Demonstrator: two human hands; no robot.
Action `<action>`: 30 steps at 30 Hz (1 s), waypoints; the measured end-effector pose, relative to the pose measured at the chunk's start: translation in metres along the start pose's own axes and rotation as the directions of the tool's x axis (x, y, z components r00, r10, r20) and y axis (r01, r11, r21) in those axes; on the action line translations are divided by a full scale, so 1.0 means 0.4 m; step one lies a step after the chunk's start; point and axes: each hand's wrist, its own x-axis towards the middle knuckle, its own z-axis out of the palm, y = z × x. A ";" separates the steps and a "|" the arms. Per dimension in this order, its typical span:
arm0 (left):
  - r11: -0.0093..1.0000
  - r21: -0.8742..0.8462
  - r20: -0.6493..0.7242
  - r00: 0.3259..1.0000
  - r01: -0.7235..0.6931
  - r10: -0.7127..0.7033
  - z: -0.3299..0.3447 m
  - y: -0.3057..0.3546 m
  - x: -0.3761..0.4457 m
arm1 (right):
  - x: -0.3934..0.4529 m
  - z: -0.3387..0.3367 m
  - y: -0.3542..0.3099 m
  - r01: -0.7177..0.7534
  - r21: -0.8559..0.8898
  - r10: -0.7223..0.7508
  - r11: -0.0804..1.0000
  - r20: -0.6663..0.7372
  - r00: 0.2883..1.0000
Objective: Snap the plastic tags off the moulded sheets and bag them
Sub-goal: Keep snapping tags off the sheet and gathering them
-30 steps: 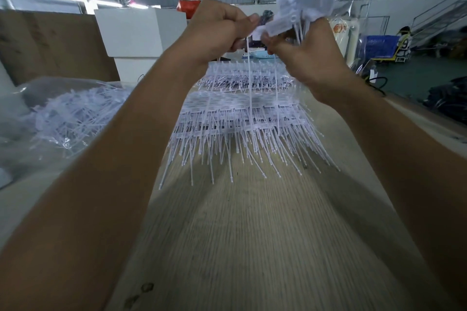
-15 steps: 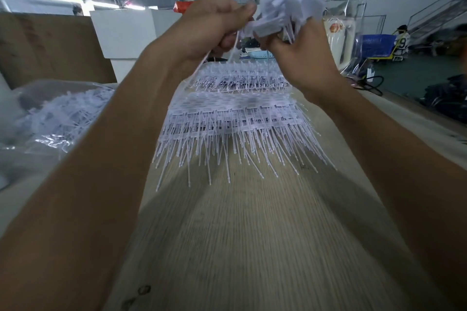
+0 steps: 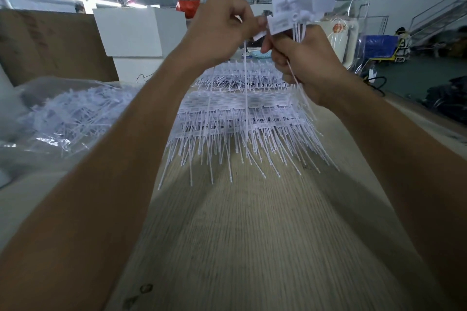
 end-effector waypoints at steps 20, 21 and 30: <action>0.996 -0.087 0.242 0.970 0.015 0.006 -0.007 -0.010 -0.007 | 0.012 -0.008 0.007 -0.057 -0.003 0.055 0.998 -0.227 0.972; 0.993 -0.118 0.221 0.975 0.008 0.018 -0.008 -0.007 -0.008 | 0.012 -0.004 0.004 -0.029 -0.021 0.024 0.999 -0.225 0.974; 0.943 -0.332 0.085 0.996 -0.009 0.040 -0.016 -0.006 -0.017 | 0.003 0.001 -0.014 -0.020 0.117 0.046 0.993 -0.223 0.974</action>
